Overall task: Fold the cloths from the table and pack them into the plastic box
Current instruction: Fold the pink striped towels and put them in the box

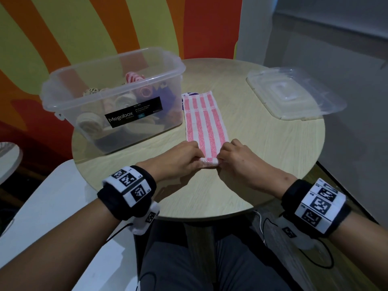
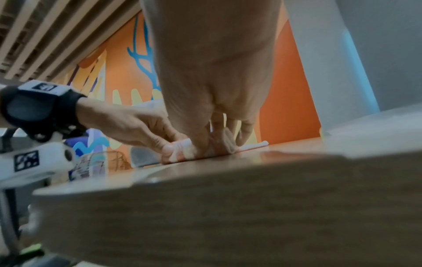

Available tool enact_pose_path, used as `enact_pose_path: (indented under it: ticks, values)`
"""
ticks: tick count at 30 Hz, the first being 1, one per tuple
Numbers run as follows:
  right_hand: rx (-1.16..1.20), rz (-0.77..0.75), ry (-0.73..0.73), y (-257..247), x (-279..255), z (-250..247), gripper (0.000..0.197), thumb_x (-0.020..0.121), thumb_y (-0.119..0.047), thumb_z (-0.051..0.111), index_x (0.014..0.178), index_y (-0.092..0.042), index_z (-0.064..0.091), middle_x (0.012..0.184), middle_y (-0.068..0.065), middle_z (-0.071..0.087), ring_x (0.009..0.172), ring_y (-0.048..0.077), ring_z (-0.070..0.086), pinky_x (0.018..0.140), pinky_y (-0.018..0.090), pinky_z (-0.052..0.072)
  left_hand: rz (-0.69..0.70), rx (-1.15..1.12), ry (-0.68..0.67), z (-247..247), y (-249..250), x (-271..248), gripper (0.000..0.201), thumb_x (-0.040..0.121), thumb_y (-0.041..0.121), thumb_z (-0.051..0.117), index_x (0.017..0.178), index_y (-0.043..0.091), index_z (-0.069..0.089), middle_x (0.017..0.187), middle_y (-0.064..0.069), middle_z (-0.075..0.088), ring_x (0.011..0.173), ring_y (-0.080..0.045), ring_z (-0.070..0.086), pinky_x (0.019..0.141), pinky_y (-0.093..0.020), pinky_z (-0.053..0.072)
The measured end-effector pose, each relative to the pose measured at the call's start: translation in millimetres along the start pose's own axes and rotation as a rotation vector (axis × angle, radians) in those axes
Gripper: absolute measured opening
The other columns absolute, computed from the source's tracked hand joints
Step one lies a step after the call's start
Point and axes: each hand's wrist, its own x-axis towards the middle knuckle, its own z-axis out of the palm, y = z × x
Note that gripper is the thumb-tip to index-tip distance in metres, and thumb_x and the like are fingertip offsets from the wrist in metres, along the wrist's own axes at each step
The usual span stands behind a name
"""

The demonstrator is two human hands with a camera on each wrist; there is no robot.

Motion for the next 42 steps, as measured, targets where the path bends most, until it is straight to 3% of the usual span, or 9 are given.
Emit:
enact_pose_path:
  ticks: [4,8,14,20,25,31,35,40,42]
  values:
    - [0.375,0.119,-0.095,11,0,-8,0.027,0.101,-0.035,0.060,0.086,-0.013,0.066,0.086,0.000,0.060,0.077,0.015,0.052,0.066,0.031,0.043,-0.092,-0.185,-0.014,-7,-4,-4,0.027,0.104,0.024,0.057,0.078,0.020,0.063,0.082,-0.001,0.061,0.073,-0.012,0.052,0.065,-0.030,0.040]
    - [0.523,0.221,-0.070,19,1,-11,0.009,0.098,-0.027,0.067,0.092,-0.020,0.066,0.077,-0.008,0.065,0.067,0.004,0.057,0.064,0.023,0.044,-0.188,-0.263,0.055,-5,-1,-2,0.008,0.102,0.026,0.062,0.098,0.019,0.063,0.090,0.004,0.066,0.085,-0.017,0.063,0.071,-0.031,0.049]
    - [0.514,0.273,-0.052,12,5,-10,0.014,0.096,-0.024,0.069,0.089,-0.020,0.057,0.074,-0.008,0.064,0.060,-0.004,0.057,0.056,0.013,0.041,-0.273,-0.073,0.077,2,4,-2,0.021,0.097,0.034,0.064,0.089,0.016,0.056,0.086,-0.002,0.062,0.078,-0.023,0.059,0.060,-0.033,0.042]
    - [0.148,0.152,0.042,3,6,-9,0.014,0.094,-0.028,0.069,0.096,-0.019,0.059,0.095,-0.004,0.053,0.090,0.018,0.045,0.074,0.037,0.042,-0.044,0.143,0.155,4,10,-2,0.017,0.097,0.016,0.062,0.085,0.023,0.052,0.091,0.003,0.050,0.082,-0.015,0.046,0.063,-0.025,0.032]
    - [0.010,-0.035,0.025,-5,2,-4,0.003,0.095,-0.019,0.060,0.092,-0.020,0.061,0.094,-0.005,0.054,0.085,0.014,0.043,0.072,0.031,0.030,-0.011,0.152,0.098,5,11,-4,0.021,0.100,0.029,0.056,0.083,0.019,0.050,0.086,0.003,0.052,0.078,-0.019,0.050,0.061,-0.029,0.036]
    - [0.100,-0.039,-0.029,-2,-4,-8,0.015,0.096,-0.028,0.060,0.110,-0.023,0.059,0.103,-0.007,0.058,0.093,0.014,0.049,0.081,0.034,0.044,-0.003,0.083,0.022,-2,0,-8,0.014,0.086,0.018,0.068,0.084,0.017,0.054,0.082,0.004,0.054,0.074,-0.017,0.051,0.061,-0.028,0.038]
    - [0.098,-0.016,-0.085,0,10,-9,0.003,0.096,-0.026,0.059,0.097,-0.023,0.059,0.100,-0.004,0.056,0.093,0.018,0.050,0.082,0.041,0.048,-0.076,-0.020,0.069,-6,-6,-3,0.013,0.094,0.028,0.066,0.088,0.016,0.064,0.080,0.005,0.060,0.072,-0.014,0.053,0.058,-0.027,0.034]
    - [0.376,0.090,-0.194,4,13,-19,0.021,0.102,-0.042,0.041,0.088,-0.052,0.053,0.106,-0.007,0.051,0.105,0.015,0.048,0.093,0.036,0.042,-0.147,-0.142,0.069,-1,-16,-5,0.024,0.097,0.040,0.065,0.089,0.018,0.067,0.081,0.001,0.062,0.073,-0.015,0.055,0.061,-0.030,0.039]
    - [0.381,0.132,-0.227,8,14,-19,0.014,0.102,-0.043,0.047,0.092,-0.047,0.054,0.107,-0.008,0.050,0.105,0.014,0.047,0.094,0.037,0.041,-0.167,-0.182,0.085,1,-19,-4,0.026,0.097,0.042,0.064,0.087,0.018,0.068,0.080,0.000,0.063,0.073,-0.017,0.057,0.062,-0.033,0.041]
